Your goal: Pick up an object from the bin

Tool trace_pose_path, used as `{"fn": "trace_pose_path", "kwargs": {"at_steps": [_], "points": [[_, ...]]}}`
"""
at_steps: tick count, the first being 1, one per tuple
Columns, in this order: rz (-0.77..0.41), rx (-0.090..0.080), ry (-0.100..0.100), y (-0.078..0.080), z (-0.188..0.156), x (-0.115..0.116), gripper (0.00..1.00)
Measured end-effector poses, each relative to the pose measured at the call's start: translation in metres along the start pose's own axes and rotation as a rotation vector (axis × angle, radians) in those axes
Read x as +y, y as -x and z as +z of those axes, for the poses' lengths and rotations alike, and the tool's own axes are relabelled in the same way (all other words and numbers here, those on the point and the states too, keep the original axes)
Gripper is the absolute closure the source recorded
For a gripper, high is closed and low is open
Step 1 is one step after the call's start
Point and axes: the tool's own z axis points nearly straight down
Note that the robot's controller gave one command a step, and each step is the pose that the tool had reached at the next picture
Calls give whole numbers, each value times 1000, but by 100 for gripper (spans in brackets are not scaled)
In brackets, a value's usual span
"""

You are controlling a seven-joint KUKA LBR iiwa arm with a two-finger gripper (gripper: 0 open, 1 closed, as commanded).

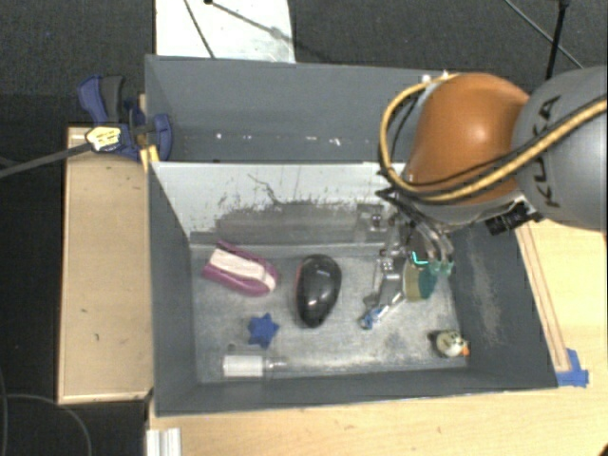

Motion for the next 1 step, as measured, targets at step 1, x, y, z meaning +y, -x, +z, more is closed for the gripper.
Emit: {"fn": "trace_pose_path", "kwargs": {"at_steps": [1], "points": [[86,0,-3,-20,73,-93,0]]}}
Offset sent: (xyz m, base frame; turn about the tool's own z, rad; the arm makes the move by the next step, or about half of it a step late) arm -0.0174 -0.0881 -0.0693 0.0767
